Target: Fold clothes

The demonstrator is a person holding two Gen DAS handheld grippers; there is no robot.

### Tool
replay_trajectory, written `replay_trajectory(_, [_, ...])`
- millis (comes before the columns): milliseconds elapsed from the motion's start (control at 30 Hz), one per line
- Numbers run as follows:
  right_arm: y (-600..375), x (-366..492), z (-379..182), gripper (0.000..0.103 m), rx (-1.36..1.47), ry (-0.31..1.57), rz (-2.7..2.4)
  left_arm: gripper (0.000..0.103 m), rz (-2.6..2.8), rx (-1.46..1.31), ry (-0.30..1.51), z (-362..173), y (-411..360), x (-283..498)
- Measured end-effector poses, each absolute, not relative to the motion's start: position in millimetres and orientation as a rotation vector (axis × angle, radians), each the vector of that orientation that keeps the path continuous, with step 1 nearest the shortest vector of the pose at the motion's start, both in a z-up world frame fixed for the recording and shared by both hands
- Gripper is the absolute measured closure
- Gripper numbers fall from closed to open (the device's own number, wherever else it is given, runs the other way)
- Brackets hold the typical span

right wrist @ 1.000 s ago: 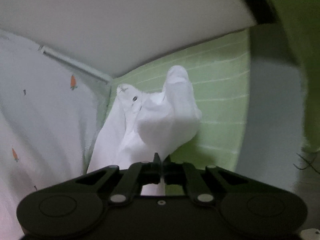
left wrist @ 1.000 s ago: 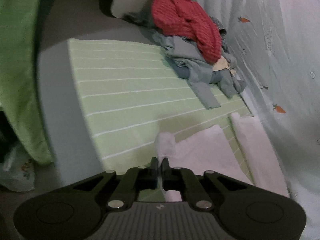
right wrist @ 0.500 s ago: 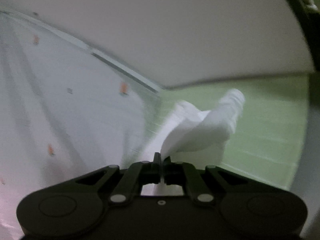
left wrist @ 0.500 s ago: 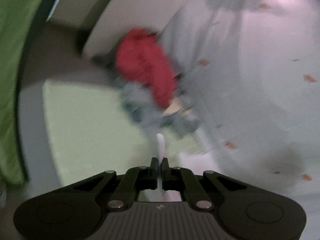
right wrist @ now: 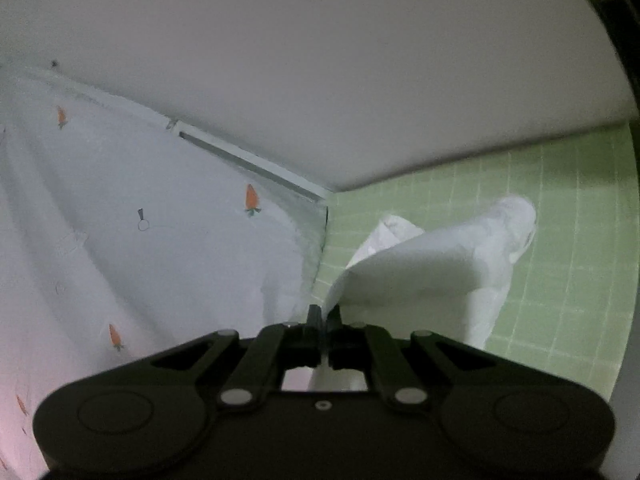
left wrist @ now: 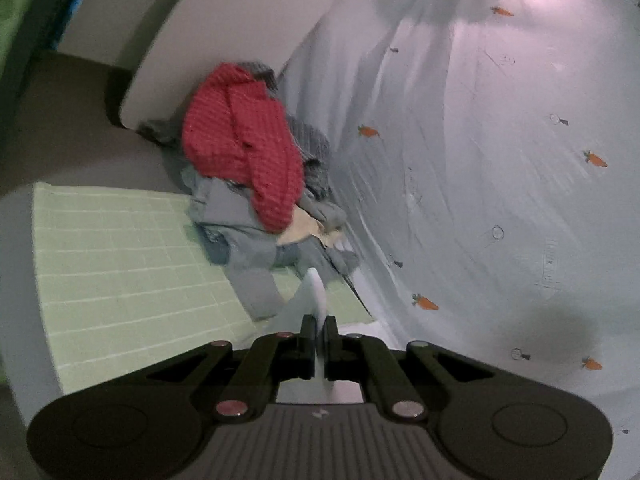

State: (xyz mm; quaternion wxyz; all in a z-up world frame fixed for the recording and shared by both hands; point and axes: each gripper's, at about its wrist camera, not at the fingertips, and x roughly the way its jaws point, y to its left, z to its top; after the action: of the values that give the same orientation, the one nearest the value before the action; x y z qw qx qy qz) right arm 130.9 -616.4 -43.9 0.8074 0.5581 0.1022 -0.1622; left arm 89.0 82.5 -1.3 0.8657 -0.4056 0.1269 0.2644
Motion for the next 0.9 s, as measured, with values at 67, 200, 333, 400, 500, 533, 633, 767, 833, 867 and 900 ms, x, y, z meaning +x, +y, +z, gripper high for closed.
replay_trajectory(67, [-617,142,-38,0.100,1.176,0.212,-0.335,0.099,0.536,-0.826,0.260,5,87,107])
replay_trajectory(200, [-618,176,-19,0.100,1.124,0.177,-0.306,0.099,0.504,-0.803,0.228,17,92,145])
replay_trajectory(333, [-616,218,-16,0.100,1.122,0.139,-0.304,0.099,0.480,-0.792,0.221,17,97,189])
replay_trajectory(400, [-612,238,-22,0.100,1.093,0.142,-0.338,0.098,0.486,-0.779,0.239,3,100,217])
replay_trajectory(500, [-603,279,-44,0.100,1.000,0.251,-0.435,0.099,0.559,-0.762,0.331,-35,102,267])
replay_trajectory(533, [-602,292,-54,0.100,1.002,0.286,-0.452,0.099,0.578,-0.807,0.354,-48,105,281])
replay_trajectory(633, [-605,318,-67,0.100,1.059,0.284,-0.469,0.100,0.603,-0.885,0.381,-67,105,320])
replay_trajectory(767, [-619,344,-39,0.100,1.053,0.182,-0.437,0.099,0.521,-0.729,0.309,-35,88,367])
replay_trajectory(833, [-628,360,-28,0.101,1.028,0.149,-0.424,0.099,0.466,-0.676,0.264,-24,87,390])
replay_trajectory(867, [-633,368,-25,0.101,1.012,0.141,-0.430,0.099,0.452,-0.651,0.255,-23,87,404])
replay_trajectory(900, [-637,377,-28,0.101,0.999,0.148,-0.446,0.099,0.445,-0.631,0.258,-26,88,419])
